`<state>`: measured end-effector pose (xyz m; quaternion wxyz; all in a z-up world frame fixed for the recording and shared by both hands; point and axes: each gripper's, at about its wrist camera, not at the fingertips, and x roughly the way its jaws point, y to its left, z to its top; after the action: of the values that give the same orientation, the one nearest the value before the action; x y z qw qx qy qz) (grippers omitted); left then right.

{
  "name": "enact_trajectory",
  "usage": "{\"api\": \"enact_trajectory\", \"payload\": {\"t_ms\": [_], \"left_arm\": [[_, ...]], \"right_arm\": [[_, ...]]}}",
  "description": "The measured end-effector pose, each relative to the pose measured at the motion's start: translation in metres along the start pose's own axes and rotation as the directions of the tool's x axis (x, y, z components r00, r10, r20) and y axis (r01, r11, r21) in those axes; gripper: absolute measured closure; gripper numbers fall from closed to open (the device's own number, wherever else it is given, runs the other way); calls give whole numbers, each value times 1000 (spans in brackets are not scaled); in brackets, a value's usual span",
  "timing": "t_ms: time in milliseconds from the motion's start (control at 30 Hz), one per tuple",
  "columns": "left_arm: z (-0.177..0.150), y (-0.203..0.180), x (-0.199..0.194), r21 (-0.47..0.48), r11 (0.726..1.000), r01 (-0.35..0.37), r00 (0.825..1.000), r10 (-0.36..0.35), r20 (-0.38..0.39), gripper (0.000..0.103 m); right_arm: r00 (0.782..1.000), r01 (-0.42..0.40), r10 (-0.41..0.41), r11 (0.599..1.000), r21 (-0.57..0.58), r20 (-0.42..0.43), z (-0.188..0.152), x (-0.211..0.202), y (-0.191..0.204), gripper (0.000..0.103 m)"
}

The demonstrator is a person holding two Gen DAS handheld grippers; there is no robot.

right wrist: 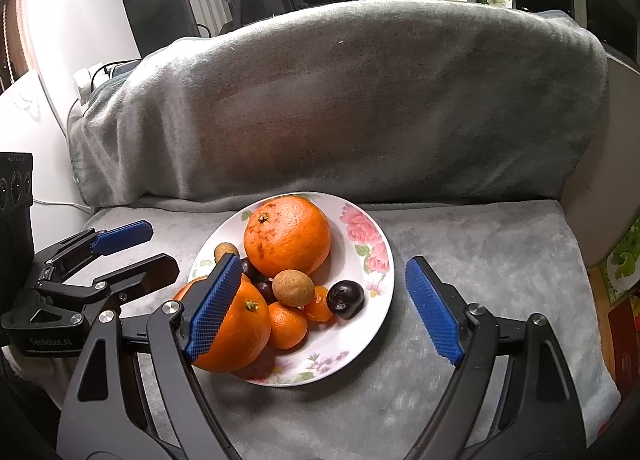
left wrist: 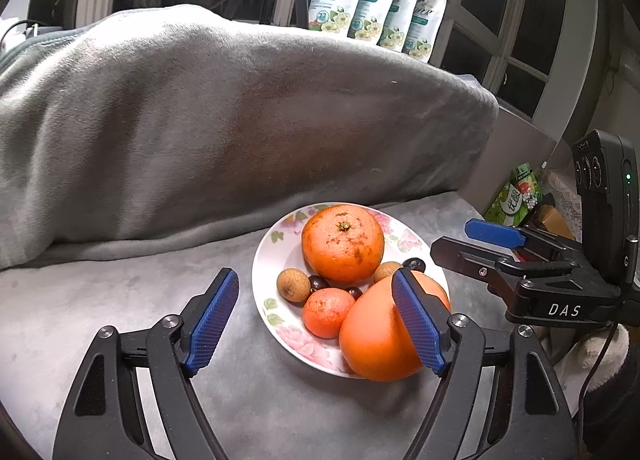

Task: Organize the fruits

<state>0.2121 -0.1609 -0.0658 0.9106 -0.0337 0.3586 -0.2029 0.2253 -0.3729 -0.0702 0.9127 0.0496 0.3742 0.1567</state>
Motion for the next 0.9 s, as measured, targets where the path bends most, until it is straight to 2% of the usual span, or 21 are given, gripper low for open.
{"api": "enact_trajectory", "payload": {"t_ms": [900], "left_arm": [[-17,-17,-61,11,1000,-17,996,16,87,24]], "right_arm": [[996,30,-28,999,-19,88,-13,-52,25,16]]}}
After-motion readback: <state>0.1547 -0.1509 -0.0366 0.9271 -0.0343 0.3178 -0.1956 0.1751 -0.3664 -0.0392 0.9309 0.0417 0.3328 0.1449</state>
